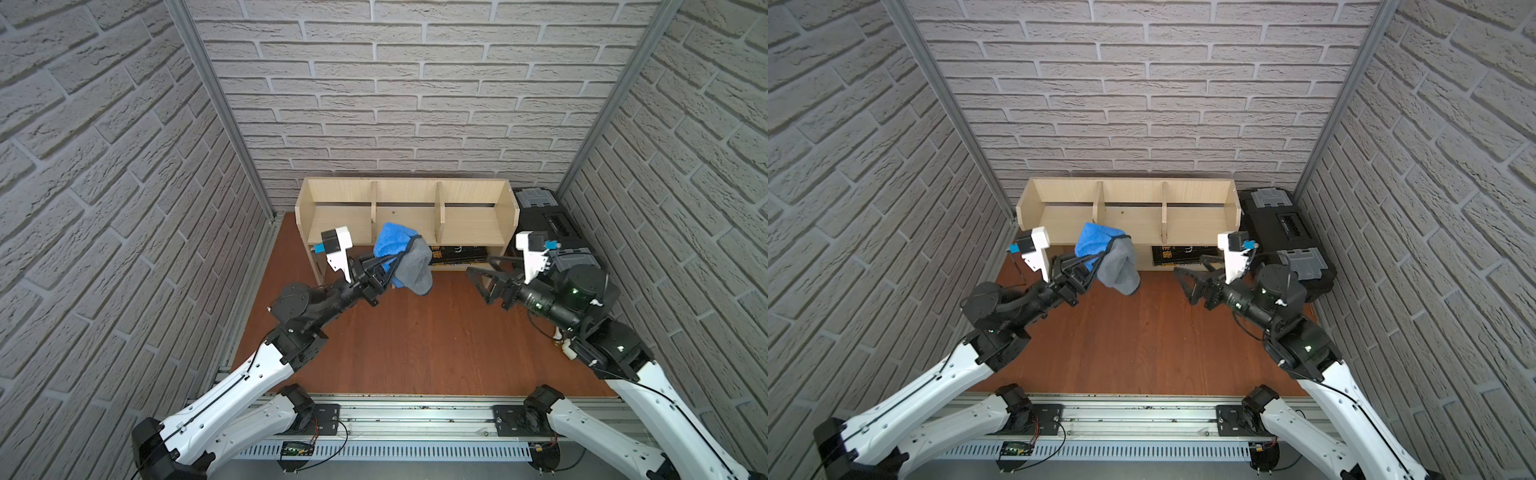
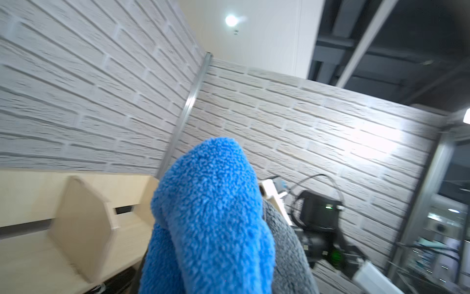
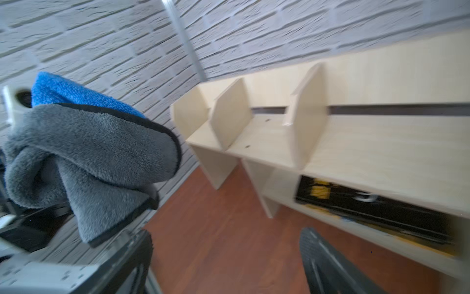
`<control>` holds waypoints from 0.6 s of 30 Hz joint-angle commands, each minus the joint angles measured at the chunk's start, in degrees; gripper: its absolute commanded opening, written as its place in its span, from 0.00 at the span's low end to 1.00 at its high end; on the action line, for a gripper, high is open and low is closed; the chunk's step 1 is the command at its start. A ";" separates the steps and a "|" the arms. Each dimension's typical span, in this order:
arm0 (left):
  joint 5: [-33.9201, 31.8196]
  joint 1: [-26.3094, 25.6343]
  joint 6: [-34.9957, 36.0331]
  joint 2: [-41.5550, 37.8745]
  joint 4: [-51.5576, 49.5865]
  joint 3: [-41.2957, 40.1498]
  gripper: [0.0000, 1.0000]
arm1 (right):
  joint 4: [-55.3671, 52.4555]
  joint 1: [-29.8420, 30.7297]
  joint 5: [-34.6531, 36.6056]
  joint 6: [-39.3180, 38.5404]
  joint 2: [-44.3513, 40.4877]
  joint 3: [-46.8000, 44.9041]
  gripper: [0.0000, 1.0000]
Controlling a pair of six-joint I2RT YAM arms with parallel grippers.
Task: Wipe the bookshelf clean with a cloth
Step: Adjust the cleaning item.
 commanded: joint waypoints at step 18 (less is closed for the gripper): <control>4.84 -1.16 -7.32 -12.69 23.55 -20.74 0.00 | 48.69 32.98 -10.16 8.12 10.53 -8.27 0.95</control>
